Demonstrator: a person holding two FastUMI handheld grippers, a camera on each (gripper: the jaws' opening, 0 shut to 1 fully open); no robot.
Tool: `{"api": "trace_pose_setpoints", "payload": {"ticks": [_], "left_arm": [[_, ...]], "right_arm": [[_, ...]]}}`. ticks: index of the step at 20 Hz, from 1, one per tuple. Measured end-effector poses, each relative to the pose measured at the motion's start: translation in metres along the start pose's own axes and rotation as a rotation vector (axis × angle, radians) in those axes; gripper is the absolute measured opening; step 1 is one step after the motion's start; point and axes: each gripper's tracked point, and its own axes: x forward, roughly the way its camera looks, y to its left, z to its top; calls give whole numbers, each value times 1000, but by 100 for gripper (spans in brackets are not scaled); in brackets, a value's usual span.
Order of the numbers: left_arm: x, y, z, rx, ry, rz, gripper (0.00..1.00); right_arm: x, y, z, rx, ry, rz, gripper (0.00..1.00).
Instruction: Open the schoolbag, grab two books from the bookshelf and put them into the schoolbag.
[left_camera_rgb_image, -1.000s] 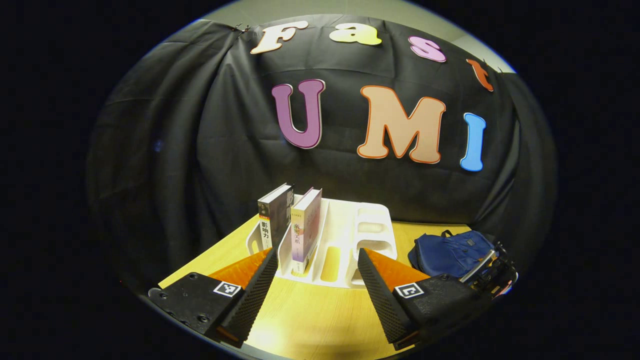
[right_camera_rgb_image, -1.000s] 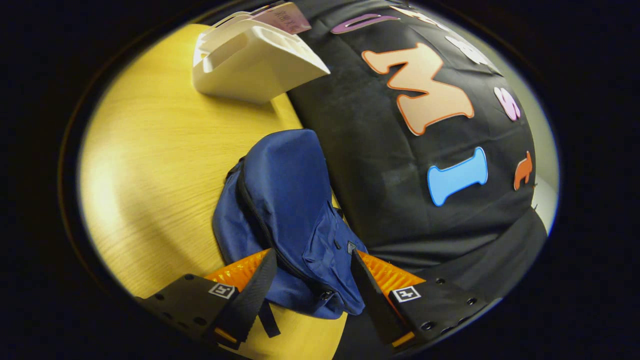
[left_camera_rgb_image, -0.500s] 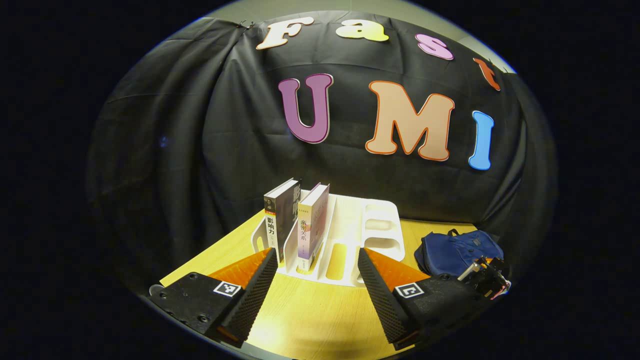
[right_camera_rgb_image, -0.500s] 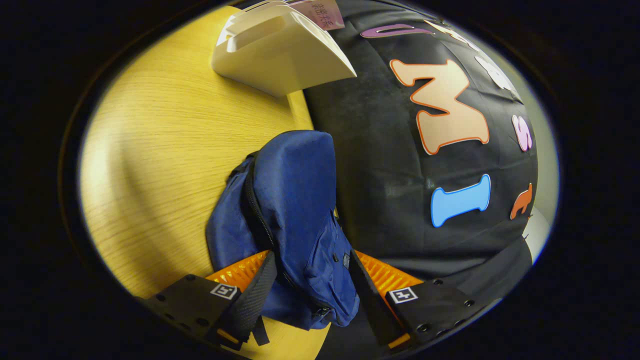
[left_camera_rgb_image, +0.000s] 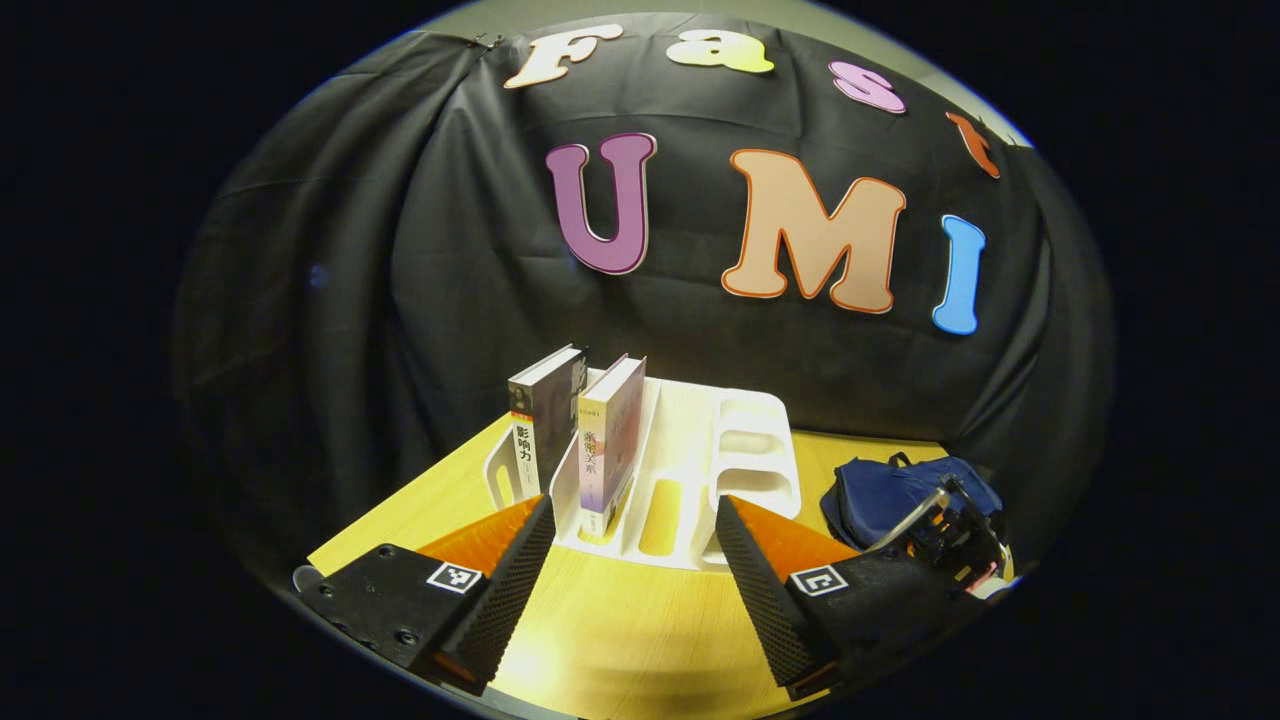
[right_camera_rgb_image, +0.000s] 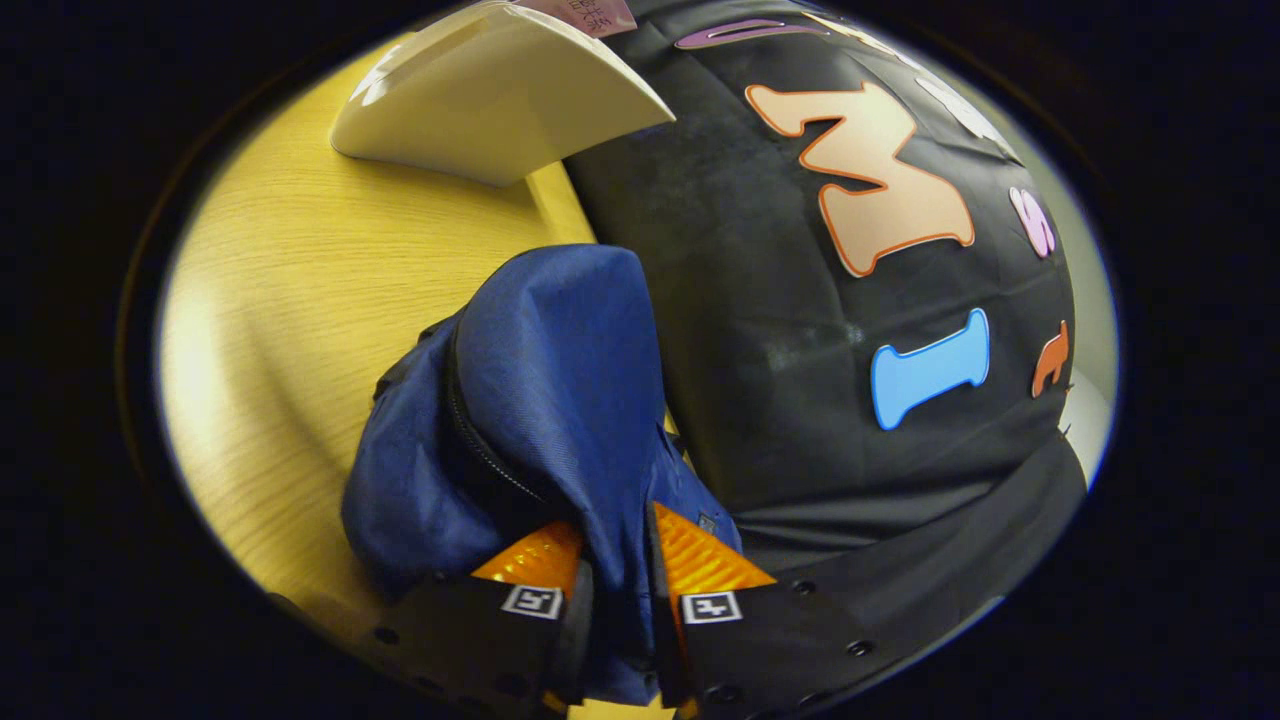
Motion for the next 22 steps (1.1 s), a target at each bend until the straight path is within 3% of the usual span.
{"api": "trace_pose_setpoints", "payload": {"ticks": [2, 3, 4, 12, 14, 18, 22], "left_arm": [[2, -3, 2, 6, 1, -8, 95], [5, -3, 1, 12, 3, -9, 95], [8, -2, 3, 18, 1, -4, 96], [47, 14, 23, 39, -17, 7, 95], [61, 21, 29, 54, -24, 7, 95], [90, 28, 41, 69, 4, -29, 95], [117, 26, 65, 60, 58, -112, 95]], "right_arm": [[4, 8, -2, -10, 6, 18, 30], [4, 8, -2, -17, 7, 16, 13], [-1, 6, 0, -13, 5, 8, 5], [-3, -56, 4, 145, 12, -69, 12], [-6, -68, 1, 178, 16, -83, 6], [-9, -94, -4, 226, 25, -104, 9], [-9, -102, -8, 259, 43, -109, 6]]}}
